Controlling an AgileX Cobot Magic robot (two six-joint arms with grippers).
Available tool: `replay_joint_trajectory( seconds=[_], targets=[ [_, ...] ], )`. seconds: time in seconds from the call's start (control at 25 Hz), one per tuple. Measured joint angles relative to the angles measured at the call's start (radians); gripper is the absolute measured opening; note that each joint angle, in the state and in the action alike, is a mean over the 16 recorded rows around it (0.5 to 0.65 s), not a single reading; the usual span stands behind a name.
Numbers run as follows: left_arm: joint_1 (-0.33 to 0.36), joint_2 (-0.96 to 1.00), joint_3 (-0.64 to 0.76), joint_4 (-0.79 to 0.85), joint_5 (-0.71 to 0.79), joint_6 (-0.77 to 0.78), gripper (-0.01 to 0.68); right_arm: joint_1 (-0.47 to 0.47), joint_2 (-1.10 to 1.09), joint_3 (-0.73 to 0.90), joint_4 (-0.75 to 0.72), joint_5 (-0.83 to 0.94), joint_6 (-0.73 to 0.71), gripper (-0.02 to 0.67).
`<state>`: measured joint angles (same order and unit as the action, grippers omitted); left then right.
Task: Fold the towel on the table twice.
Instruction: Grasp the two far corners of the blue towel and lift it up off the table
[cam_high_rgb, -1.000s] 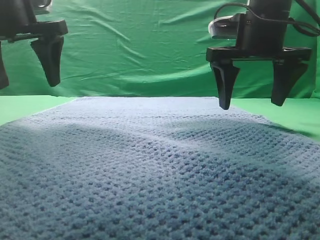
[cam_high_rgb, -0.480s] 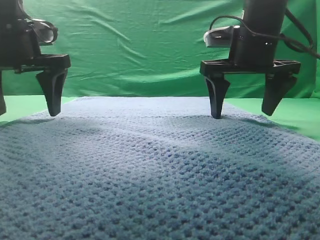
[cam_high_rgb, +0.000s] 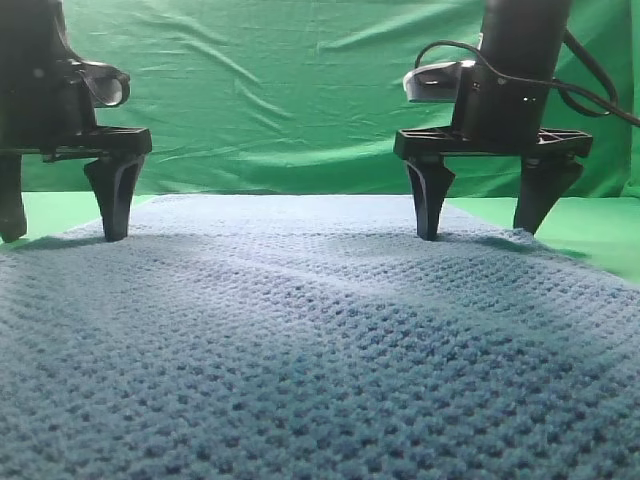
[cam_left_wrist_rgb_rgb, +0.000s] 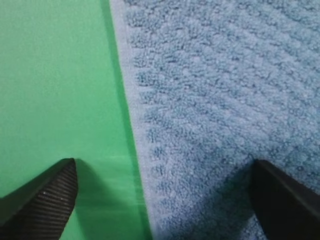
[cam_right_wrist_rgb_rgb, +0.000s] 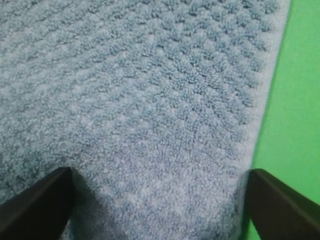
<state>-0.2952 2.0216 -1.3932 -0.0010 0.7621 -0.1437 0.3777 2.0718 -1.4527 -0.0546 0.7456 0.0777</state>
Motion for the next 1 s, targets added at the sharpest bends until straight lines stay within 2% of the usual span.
replay_joint_trajectory(
  seconds=[0.2,0.32,0.48,0.76,0.88,1.0],
  targets=[
    [0.002,0.02,-0.021,-0.028,0.021,0.003,0.63,0.001,0.01,-0.007,0.007,0.001,0.0,0.582],
    [0.004,0.03,-0.029,-0.055,0.032,0.008,0.581,0.002,0.016,-0.012,0.013,0.003,0.0,0.511],
    [0.007,0.044,-0.04,-0.099,0.048,0.015,0.454,0.005,0.023,-0.017,0.025,0.005,0.001,0.38],
    [0.015,0.065,-0.06,-0.175,0.075,0.038,0.177,0.009,0.03,-0.024,0.045,0.005,0.004,0.142],
    [0.016,0.074,-0.08,-0.189,0.099,0.046,0.081,0.01,0.03,-0.03,0.05,0.011,0.005,0.072],
    [0.015,0.082,-0.114,-0.185,0.137,0.05,0.022,0.01,0.031,-0.046,0.047,0.031,0.006,0.031]
  ],
)
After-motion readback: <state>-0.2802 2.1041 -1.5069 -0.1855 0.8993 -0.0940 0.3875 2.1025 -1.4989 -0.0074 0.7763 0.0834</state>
